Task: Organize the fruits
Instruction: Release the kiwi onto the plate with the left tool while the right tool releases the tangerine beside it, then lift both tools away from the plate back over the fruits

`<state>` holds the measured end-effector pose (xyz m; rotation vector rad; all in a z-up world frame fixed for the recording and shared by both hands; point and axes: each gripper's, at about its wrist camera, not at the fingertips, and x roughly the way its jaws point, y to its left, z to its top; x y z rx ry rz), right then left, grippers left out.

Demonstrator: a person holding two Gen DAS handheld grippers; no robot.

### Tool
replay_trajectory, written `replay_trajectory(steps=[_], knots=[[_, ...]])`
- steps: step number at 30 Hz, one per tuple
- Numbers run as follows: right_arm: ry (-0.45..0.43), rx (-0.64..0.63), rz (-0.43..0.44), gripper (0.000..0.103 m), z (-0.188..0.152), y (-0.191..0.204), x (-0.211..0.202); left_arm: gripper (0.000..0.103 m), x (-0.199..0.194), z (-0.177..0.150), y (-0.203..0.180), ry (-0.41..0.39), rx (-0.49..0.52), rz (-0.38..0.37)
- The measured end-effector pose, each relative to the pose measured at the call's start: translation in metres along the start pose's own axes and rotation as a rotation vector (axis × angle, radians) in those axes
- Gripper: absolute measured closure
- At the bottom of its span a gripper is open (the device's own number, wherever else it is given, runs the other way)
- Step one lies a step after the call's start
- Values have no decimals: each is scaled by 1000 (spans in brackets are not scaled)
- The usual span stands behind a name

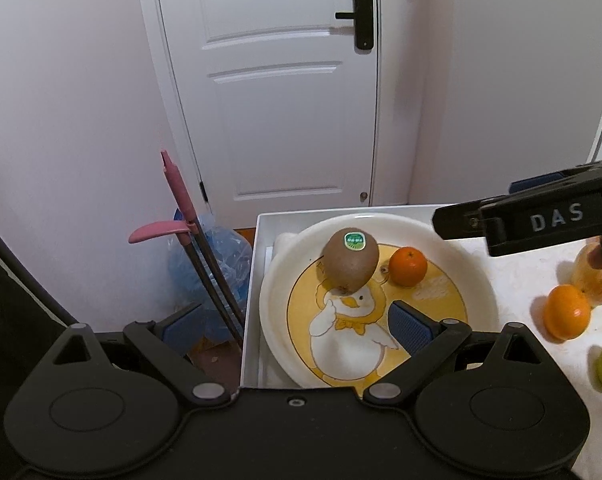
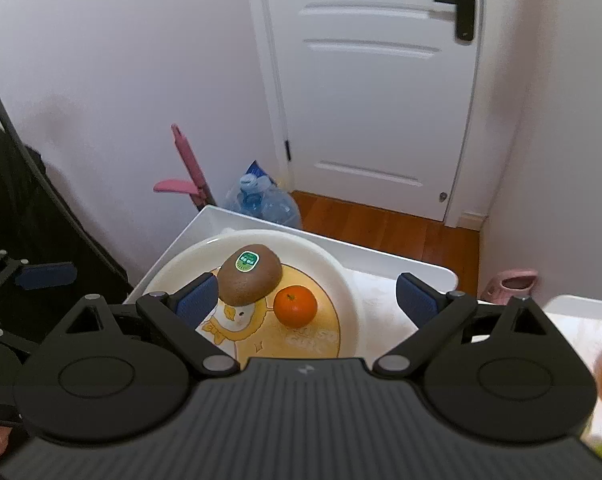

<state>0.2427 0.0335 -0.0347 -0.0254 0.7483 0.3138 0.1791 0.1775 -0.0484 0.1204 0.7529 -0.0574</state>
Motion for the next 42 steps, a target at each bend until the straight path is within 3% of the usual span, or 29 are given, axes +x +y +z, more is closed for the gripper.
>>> replay_trajectory(steps=[11, 19, 30, 42], knots=[[-22, 76, -97, 0, -18, -30, -68, 3, -30, 0, -21, -39, 32, -68], [-52, 95, -126, 0, -40, -72, -127, 3, -62, -2, -47, -77, 44, -77], [-62, 84, -134, 0, -90, -147, -181, 3, -103, -24, -113, -97, -4, -11], [-21, 15, -110, 0, -148, -218, -195, 3, -122, -60, -202, -79, -58, 14]])
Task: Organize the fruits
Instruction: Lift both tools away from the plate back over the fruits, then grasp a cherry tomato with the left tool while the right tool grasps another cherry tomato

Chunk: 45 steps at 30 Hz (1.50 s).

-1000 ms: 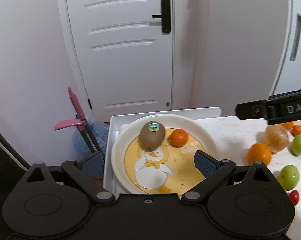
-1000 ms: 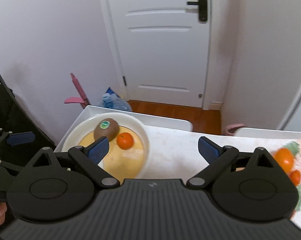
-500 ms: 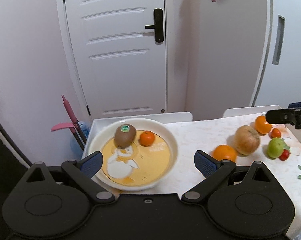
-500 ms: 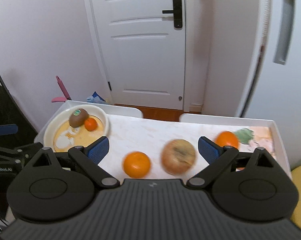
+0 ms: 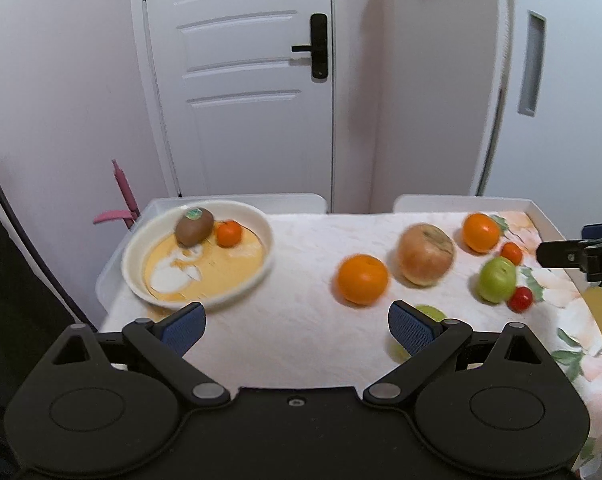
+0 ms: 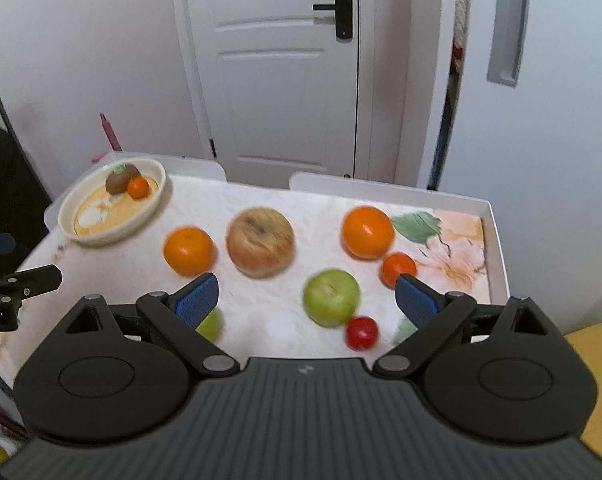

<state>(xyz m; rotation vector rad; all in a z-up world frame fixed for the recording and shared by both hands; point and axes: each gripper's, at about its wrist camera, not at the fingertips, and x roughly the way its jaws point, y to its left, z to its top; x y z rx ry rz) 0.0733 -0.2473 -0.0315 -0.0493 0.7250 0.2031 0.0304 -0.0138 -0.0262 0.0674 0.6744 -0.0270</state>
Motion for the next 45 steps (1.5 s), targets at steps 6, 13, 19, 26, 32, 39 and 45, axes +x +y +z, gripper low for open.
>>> replay_trajectory(steps=[6, 13, 19, 26, 32, 39, 45], knots=[[22, -32, 11, 0, -25, -25, 15, 3, 10, -25, -44, 24, 13, -2], [25, -71, 13, 0, -44, -40, 36, 7, 37, -49, -81, 65, 18, -26], [49, -75, 25, 8, -54, -47, 55, 20, 57, -61, -97, 86, 8, -26], [63, -78, 35, 15, -60, -48, 67, 40, 66, -70, -103, 101, -2, -36], [69, -80, 41, 21, -60, -48, 74, 59, 70, -71, -109, 106, 3, -43], [73, -81, 41, 28, -59, -47, 81, 70, 71, -70, -108, 103, 5, -46], [77, -88, 38, 35, -58, -44, 87, 70, 69, -70, -107, 104, 10, -47]])
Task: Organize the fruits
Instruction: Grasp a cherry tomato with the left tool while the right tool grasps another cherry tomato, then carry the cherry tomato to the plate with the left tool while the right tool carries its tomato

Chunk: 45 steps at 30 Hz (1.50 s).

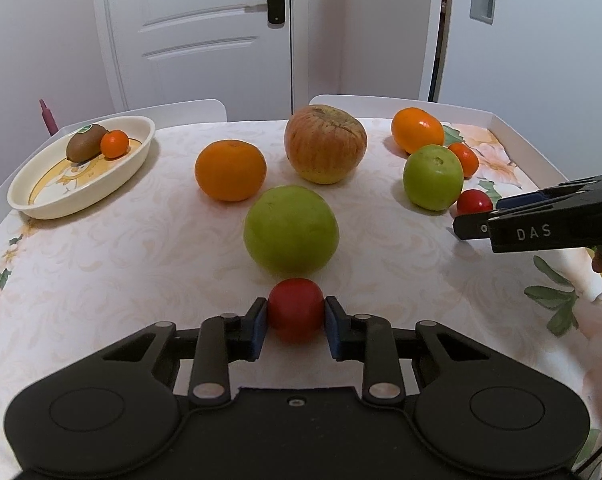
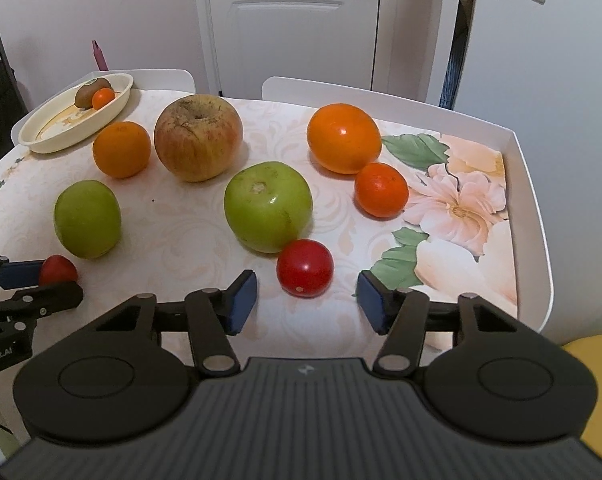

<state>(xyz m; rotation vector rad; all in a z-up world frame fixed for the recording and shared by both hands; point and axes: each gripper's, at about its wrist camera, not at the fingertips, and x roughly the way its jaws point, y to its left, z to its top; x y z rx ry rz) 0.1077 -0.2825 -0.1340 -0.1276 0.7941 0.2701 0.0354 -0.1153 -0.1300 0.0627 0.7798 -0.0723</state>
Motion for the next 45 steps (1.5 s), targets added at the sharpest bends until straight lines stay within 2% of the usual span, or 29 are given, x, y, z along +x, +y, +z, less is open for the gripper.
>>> replay_trajectory(steps=[7, 9, 11, 13, 15, 25, 33, 45], knots=[[2, 1, -2, 37, 3, 2, 5, 70, -2, -1, 7, 4, -6, 9], [1, 1, -4, 40, 4, 2, 6, 70, -2, -1, 10, 5, -8, 11], [1, 2, -6, 50, 5, 3, 7, 70, -3, -1, 12, 6, -10, 13], [2, 2, -13, 50, 6, 3, 7, 70, -3, -1, 14, 7, -13, 15], [1, 3, -20, 57, 6, 4, 6, 70, -4, -1, 16, 9, -15, 15], [-5, 28, -40, 58, 9, 7, -14, 70, -20, 3, 28, -15, -24, 23], [-25, 42, -45, 58, 25, 21, -43, 70, -44, 15, 44, -57, -43, 42], [-65, 42, 1, 58, 68, 75, -67, 70, -77, 48, 101, -109, -70, 86]])
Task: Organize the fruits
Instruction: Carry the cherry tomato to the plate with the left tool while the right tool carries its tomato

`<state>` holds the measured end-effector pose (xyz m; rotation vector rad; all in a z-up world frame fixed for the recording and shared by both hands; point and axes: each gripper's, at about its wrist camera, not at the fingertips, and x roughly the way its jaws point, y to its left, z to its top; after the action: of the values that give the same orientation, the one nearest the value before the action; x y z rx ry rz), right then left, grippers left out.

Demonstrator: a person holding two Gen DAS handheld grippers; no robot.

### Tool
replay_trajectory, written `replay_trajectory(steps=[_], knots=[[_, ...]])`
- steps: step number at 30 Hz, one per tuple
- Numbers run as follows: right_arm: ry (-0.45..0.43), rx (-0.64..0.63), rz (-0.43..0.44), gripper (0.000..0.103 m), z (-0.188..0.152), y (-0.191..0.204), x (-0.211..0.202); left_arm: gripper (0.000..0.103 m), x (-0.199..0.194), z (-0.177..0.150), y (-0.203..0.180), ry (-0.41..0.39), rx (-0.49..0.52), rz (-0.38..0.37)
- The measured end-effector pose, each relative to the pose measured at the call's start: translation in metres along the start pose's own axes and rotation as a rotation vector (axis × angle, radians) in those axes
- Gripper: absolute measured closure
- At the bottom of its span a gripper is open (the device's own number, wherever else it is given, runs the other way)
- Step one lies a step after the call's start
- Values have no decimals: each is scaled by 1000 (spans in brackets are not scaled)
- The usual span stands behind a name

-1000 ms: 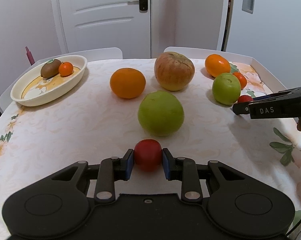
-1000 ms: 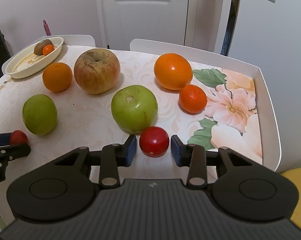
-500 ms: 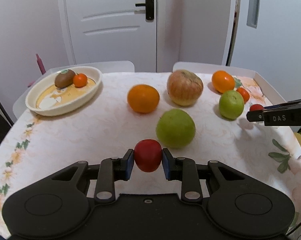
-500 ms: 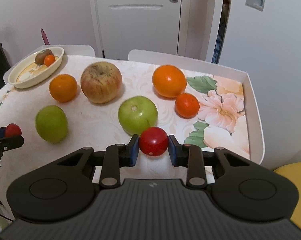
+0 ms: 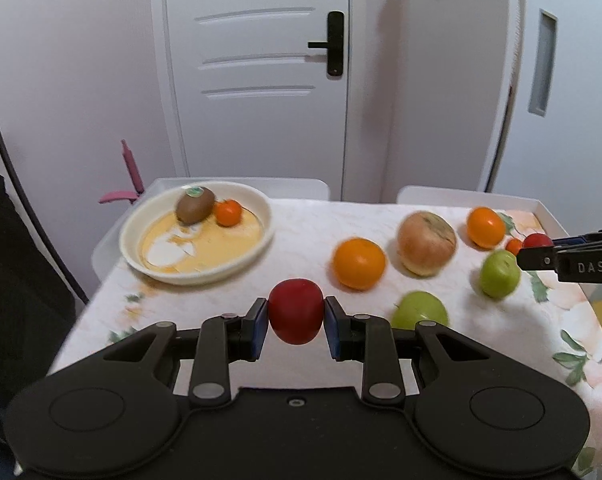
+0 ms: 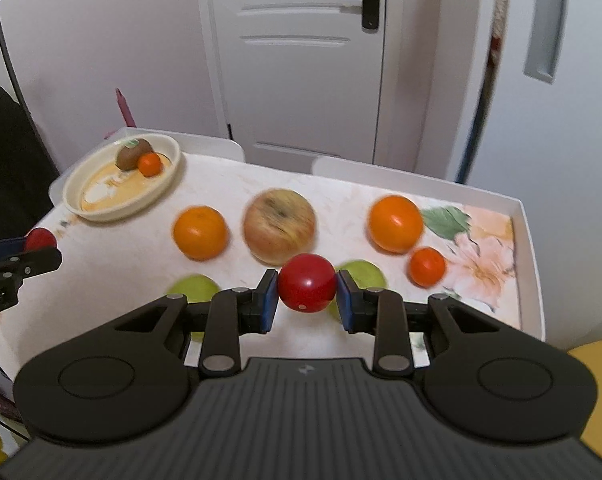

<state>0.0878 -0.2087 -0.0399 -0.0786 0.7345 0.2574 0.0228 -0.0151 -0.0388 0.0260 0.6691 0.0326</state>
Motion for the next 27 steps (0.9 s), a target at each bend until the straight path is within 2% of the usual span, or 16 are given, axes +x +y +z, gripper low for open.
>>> replay_trajectory(steps=[13, 27], knots=[[-22, 10, 23, 58, 48, 87, 17, 70, 10, 39, 86, -19, 33, 7], [3, 54, 5, 58, 78, 148, 79, 70, 72, 72, 155, 0, 115, -44]])
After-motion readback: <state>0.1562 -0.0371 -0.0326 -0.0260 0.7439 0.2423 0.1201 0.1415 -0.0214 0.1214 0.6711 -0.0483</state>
